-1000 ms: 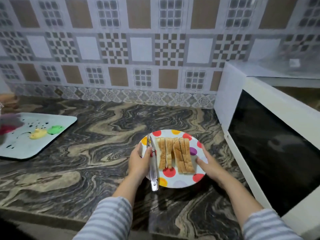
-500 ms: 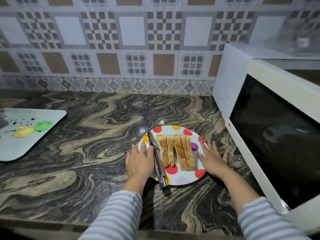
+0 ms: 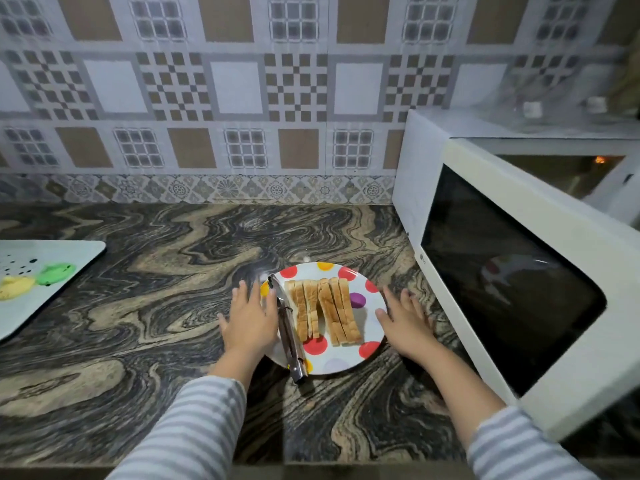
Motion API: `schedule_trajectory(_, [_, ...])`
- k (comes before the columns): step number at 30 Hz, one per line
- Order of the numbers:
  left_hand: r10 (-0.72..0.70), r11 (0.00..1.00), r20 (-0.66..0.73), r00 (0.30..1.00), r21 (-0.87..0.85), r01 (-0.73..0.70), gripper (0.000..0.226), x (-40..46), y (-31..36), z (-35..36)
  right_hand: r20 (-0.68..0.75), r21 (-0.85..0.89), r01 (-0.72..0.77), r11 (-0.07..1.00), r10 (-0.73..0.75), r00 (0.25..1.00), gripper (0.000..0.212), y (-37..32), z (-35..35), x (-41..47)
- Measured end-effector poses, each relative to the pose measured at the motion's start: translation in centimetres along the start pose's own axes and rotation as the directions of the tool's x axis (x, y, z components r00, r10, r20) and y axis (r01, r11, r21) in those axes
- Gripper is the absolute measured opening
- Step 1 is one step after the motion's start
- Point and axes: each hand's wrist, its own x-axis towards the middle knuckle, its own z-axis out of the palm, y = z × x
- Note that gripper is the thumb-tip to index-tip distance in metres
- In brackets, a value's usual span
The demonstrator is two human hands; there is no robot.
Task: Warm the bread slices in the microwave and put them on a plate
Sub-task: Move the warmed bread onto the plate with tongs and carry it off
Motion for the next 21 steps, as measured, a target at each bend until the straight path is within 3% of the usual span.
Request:
schedule_trajectory(6, [0.218,0.976,-0.058,0.974,0.039,-0.216,0.057,0.0,6.1,-1.7,-0.048,-0.111,0.084,0.990,-0.090,0.995,0.066,-0.7,-4.3,-3.8])
schedule_trajectory(9, [0.365,0.931,-0.058,0.929,0.015,-0.365,0.054,-0.7,9.7,-1.7,-0.121,-0.190,0.139,0.972,-0.163,0.979,0.067,-1.8,-6.5,-7.1])
schedule_trajectory(12, [0.510,0.860,-0.017,0.860,-0.003,-0.510,0.053,-1.3,13.0,-1.5,-0.250,-0.382,0.129,0.915,-0.236,0.939,0.068,-2.9,-8.3,-10.8])
schedule_trajectory(17, [0.682,0.730,0.002,0.731,-0.057,-0.681,0.053,-2.0,18.8,-2.0,-0.506,-0.582,-0.022,0.813,-0.341,0.793,0.072,-4.4,-11.7,-15.3])
schedule_trajectory(21, [0.790,0.602,-0.036,0.613,-0.152,-0.784,0.051,-3.6,23.8,-2.4,-0.603,-0.615,-0.220,0.757,-0.272,0.750,0.075,-4.0,-14.3,-17.7])
